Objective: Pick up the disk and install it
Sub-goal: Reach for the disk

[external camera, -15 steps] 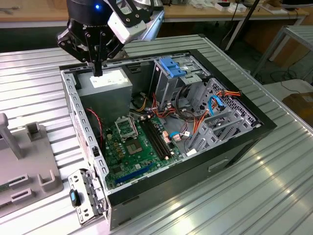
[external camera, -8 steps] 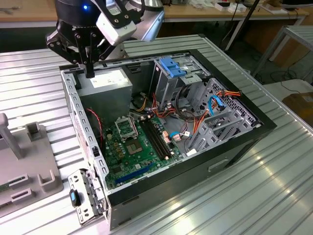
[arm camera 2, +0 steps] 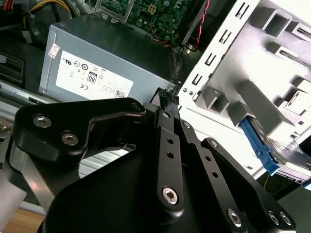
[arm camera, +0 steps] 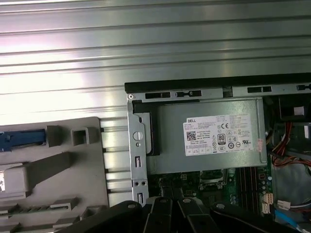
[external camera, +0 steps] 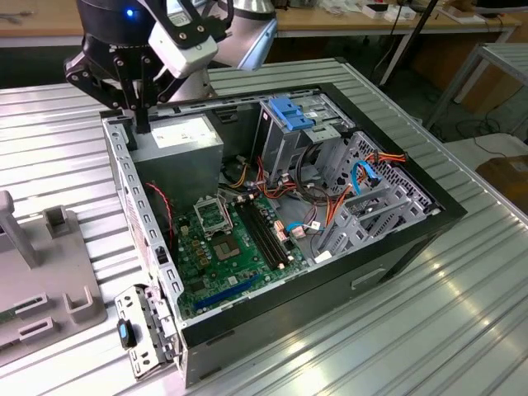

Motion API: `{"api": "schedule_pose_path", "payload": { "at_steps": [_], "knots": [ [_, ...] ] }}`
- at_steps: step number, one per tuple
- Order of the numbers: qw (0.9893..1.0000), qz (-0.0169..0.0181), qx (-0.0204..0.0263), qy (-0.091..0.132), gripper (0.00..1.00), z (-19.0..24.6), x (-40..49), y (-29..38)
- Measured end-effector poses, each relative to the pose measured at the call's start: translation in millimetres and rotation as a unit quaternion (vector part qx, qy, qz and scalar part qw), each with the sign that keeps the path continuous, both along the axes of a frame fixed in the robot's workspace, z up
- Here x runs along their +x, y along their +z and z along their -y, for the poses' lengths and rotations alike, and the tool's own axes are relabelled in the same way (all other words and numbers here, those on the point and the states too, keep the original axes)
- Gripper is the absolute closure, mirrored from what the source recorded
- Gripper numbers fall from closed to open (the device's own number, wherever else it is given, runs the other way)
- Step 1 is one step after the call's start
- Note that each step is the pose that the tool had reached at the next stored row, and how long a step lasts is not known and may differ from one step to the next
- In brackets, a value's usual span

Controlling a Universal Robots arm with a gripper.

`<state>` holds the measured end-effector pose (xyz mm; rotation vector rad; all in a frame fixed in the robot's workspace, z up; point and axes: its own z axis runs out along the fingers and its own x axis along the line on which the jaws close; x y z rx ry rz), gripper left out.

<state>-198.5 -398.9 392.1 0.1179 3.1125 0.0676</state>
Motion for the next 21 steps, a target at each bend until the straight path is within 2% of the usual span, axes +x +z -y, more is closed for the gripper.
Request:
{"api": "schedule_pose_path", "payload": {
  "at_steps": [5, 11, 16, 21],
  "knots": [
    [1.0000, 0.0000, 0.0000, 0.000, 0.89, 0.0, -4.7, -0.1],
    [1.0000, 0.0000, 0.0000, 0.000, 0.89, 0.0, -15.9, -0.5],
    [1.0000, 0.0000, 0.0000, 0.000, 0.89, 0.0, -29.8, -0.9],
    [1.0000, 0.0000, 0.0000, 0.000, 0.89, 0.0, -35.0, -1.1]
  ]
}}
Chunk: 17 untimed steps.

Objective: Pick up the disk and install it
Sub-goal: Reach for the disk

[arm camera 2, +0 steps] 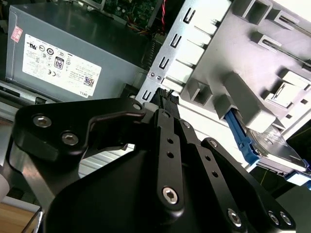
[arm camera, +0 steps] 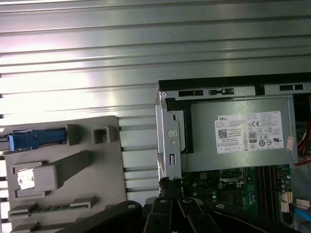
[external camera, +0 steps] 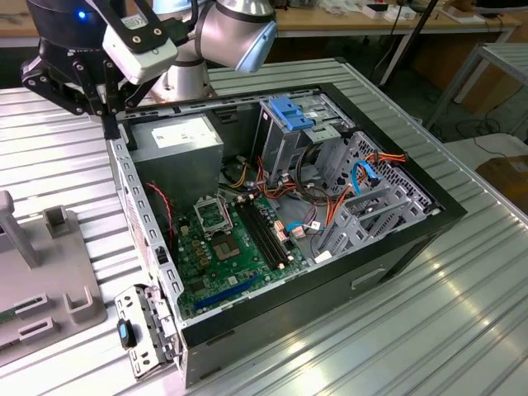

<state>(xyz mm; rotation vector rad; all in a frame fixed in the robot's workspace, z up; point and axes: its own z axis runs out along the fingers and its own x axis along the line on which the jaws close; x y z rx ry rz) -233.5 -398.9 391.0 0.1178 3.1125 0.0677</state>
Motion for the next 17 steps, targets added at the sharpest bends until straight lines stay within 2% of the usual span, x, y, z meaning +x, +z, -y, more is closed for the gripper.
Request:
{"api": "schedule_pose_path", "payload": {
  "at_steps": [4, 7, 8, 12, 17],
  "knots": [
    [1.0000, 0.0000, 0.0000, 0.000, 0.89, 0.0, -0.6, 0.1],
    [1.0000, 0.0000, 0.0000, 0.000, 0.89, 0.0, -6.4, 0.0],
    [1.0000, 0.0000, 0.0000, 0.000, 0.89, 0.0, -12.3, -0.1],
    [1.0000, 0.0000, 0.0000, 0.000, 0.89, 0.0, -23.4, -0.2],
    [1.0000, 0.0000, 0.0000, 0.000, 0.89, 0.0, -41.8, -0.4]
  ]
}}
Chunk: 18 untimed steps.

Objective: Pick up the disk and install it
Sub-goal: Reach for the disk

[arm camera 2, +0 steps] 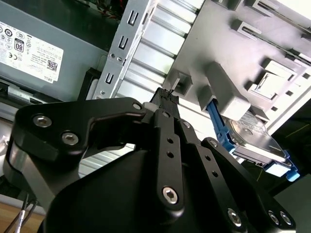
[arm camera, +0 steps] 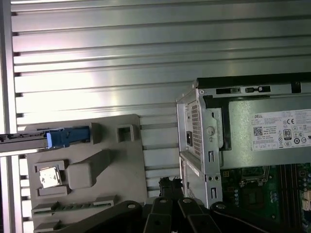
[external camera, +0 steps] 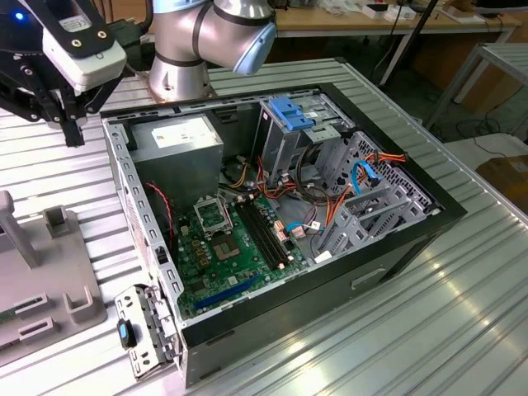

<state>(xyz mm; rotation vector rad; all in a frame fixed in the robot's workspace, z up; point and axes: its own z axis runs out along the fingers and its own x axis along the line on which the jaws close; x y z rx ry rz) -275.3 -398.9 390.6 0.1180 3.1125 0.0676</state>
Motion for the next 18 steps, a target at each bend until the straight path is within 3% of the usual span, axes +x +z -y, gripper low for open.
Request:
{"api": "schedule_pose_path", "payload": {
  "at_steps": [8, 15, 18],
  "knots": [
    [1.0000, 0.0000, 0.0000, 0.000, 0.89, 0.0, -4.5, -0.1],
    [1.0000, 0.0000, 0.0000, 0.000, 0.89, 0.0, -26.9, -0.5],
    [1.0000, 0.0000, 0.0000, 0.000, 0.89, 0.0, -46.3, -0.8]
  ]
}}
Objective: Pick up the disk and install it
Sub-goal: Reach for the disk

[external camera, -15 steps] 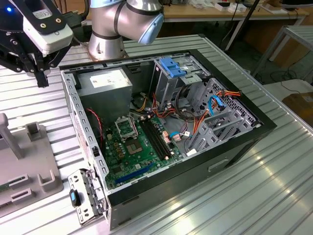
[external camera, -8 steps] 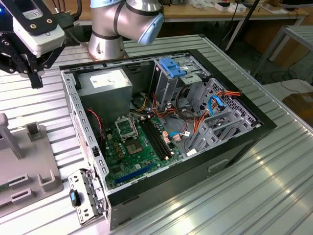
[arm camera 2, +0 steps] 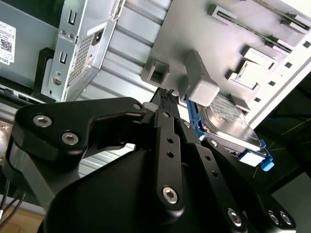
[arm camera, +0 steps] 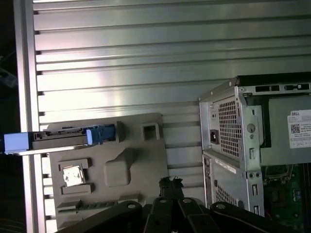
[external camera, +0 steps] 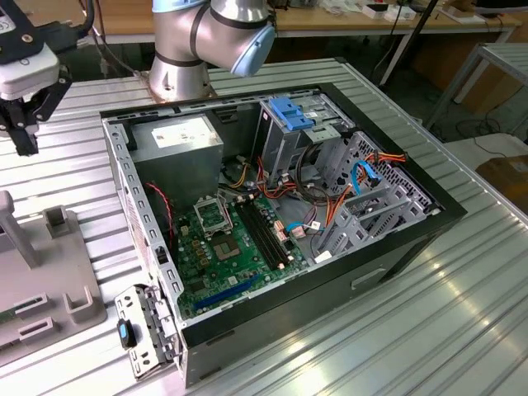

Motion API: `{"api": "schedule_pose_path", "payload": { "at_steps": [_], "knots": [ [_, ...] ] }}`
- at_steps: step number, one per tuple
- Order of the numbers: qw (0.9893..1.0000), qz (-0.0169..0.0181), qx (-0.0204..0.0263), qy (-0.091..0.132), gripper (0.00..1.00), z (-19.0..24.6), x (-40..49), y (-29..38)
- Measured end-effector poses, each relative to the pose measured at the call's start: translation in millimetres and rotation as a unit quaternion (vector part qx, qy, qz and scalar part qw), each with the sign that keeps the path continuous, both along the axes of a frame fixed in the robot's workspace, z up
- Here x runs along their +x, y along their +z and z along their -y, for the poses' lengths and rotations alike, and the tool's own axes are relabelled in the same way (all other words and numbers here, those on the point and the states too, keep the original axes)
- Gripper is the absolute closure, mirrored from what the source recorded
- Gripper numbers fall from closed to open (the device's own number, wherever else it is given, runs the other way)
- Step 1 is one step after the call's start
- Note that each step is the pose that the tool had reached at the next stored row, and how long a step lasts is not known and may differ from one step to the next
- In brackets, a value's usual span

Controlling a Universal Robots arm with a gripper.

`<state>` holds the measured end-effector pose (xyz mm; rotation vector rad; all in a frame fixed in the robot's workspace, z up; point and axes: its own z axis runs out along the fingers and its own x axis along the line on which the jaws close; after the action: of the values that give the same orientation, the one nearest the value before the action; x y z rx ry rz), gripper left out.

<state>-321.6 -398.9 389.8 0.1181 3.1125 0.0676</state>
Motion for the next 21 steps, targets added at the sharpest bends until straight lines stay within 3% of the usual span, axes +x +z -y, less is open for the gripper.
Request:
{"api": "schedule_pose_path", "payload": {
  "at_steps": [7, 12, 18, 21],
  "knots": [
    [1.0000, 0.0000, 0.0000, 0.000, 0.89, 0.0, -27.6, -0.6],
    [1.0000, 0.0000, 0.0000, 0.000, 0.89, 0.0, -40.3, -0.9],
    [1.0000, 0.0000, 0.0000, 0.000, 0.89, 0.0, -65.4, -1.6],
    [1.0000, 0.0001, 0.0000, 0.000, 0.89, 0.0, -67.7, -1.6]
  ]
}}
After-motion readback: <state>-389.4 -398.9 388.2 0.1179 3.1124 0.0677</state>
